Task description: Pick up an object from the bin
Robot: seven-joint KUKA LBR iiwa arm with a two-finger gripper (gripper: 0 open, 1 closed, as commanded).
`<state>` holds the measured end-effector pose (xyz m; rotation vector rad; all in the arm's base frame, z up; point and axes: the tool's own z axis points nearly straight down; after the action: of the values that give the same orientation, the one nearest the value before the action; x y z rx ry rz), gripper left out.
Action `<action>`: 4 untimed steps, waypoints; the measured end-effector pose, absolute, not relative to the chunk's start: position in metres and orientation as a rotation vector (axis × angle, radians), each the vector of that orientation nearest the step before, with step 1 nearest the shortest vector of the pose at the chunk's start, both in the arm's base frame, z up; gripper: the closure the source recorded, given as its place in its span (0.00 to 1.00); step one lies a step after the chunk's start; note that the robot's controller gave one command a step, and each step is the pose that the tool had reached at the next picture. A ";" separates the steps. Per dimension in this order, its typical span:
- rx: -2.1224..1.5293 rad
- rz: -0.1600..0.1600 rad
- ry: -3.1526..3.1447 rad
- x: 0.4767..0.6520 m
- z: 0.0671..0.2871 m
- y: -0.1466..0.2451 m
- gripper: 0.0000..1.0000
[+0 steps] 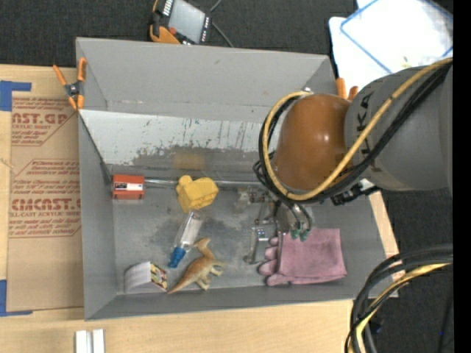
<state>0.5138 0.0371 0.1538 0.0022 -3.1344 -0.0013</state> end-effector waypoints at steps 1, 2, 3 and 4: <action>0.003 -0.002 -3.143 0.515 0.158 0.037 0.00; 0.038 -0.002 -3.138 0.485 0.120 -0.035 0.00; 0.356 -0.007 -3.128 0.489 0.099 -0.071 0.00; 0.900 -0.006 -3.011 0.502 0.120 -0.036 0.00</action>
Offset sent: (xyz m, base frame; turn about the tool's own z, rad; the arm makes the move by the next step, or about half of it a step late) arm -0.0284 -0.0724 -0.0330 -0.0236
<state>0.5025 -0.0358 0.1203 0.8997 -3.0108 -0.0064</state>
